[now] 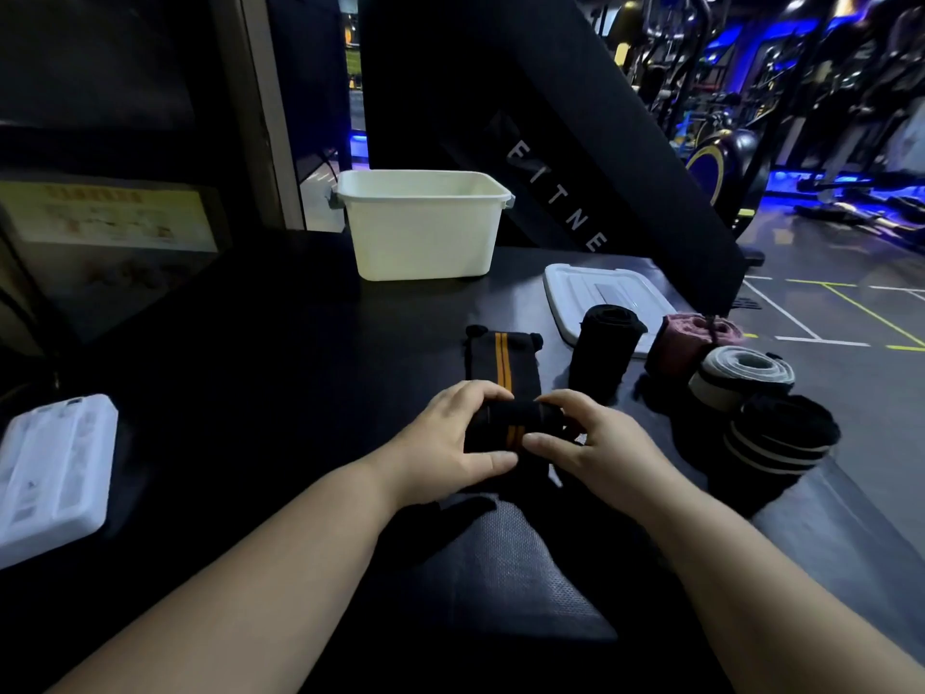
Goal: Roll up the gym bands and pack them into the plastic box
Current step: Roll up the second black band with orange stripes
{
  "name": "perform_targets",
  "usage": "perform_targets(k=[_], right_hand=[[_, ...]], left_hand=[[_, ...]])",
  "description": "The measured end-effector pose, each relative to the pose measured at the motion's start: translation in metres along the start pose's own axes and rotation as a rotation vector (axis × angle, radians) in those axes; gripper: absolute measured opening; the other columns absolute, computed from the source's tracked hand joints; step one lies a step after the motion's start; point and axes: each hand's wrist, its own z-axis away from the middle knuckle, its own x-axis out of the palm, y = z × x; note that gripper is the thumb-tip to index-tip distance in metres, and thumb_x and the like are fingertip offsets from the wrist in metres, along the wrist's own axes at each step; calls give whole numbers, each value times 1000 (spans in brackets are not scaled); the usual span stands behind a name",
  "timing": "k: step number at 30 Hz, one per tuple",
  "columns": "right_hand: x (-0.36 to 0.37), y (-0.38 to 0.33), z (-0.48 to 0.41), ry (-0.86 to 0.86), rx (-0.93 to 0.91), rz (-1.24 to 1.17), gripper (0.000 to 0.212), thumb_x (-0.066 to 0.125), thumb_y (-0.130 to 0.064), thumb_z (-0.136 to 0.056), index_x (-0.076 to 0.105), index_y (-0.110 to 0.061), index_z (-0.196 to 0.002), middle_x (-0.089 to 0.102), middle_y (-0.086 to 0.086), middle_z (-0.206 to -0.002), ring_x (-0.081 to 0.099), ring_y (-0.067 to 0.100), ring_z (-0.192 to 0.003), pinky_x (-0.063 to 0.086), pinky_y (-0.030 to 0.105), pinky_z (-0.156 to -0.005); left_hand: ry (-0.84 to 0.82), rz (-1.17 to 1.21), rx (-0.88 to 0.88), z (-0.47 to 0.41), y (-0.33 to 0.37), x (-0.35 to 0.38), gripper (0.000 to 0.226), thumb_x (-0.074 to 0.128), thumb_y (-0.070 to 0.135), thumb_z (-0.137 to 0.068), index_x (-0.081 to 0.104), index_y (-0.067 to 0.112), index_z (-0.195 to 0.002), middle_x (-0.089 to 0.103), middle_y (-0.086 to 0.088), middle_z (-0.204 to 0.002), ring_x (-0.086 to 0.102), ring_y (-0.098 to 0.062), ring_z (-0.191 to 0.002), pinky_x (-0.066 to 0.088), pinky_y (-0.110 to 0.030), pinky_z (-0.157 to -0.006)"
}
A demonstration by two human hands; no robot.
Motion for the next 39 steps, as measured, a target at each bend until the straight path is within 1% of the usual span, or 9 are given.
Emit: perform_targets(k=[5,10,14,17,20,24,29,34,39], right_hand=[[-8,-3,-17,-54,-59,101,47,71,-46,-82,61,-26,-123,49,-16,-118,56,6,-98,44,24,-91],[-10,-1,-23,-98,-105,16,34,70,-41,-84,48,-47,-110,58,-15,-107,62,10,-91,51,32,-86],[-22,-1,-30,-201,-126,51,59,88,-32,-67,51,-34,-114,60,-17,-98,64,11,-86,53,27,-79],[-21,2,-43,-174,-145,80,66,92,-24,-58,56,-35,-112,59,-15,-99,63,9,-85,52,24,-79],[-14,8,-47,-87,-133,2,57,90,-26,-62,60,-38,-109,54,-13,-106,59,8,-89,49,19,-80],[-5,20,-45,-32,-182,-80,55,86,-36,-65,63,-33,-115,57,-12,-106,61,11,-90,51,22,-78],[-2,23,-47,-63,-186,-101,58,66,-64,-65,67,-27,-111,63,-12,-101,62,5,-92,48,20,-80],[-1,23,-46,-60,-169,-176,34,67,-54,-74,63,-38,-104,67,-10,-95,63,3,-89,49,25,-84],[-2,24,-41,-72,-188,-231,42,72,-57,-71,54,-48,-107,65,-10,-88,64,6,-78,51,23,-78]], left_hand=[[50,-40,-13,-9,1,-2,44,71,25,-87,51,25,-126,43,10,-126,40,-8,-124,29,-21,-106],[-18,-2,-151,-21,9,-13,37,68,31,-89,55,26,-123,48,7,-124,48,-8,-115,37,-22,-95],[-51,59,-257,-36,9,-20,28,70,34,-87,61,22,-110,63,-1,-108,62,-18,-100,50,-37,-91],[-49,171,-313,-41,4,-21,29,71,37,-85,61,24,-109,67,-1,-100,64,-18,-92,51,-39,-91],[20,217,-282,-40,-1,-18,35,69,43,-86,54,30,-115,59,3,-108,59,-13,-101,47,-27,-89],[100,161,-212,-33,-3,-15,32,65,40,-90,52,29,-116,54,10,-99,54,-3,-90,46,-20,-81],[66,47,-98,-27,-12,-15,69,85,33,-70,43,37,-125,44,18,-127,45,0,-114,29,1,-89],[67,89,-97,-29,-11,-19,47,84,40,-70,54,44,-106,56,12,-109,57,-8,-101,50,-28,-90],[48,79,-190,-29,-11,-20,40,78,50,-73,57,45,-106,49,3,-112,58,-10,-96,51,-23,-84]])
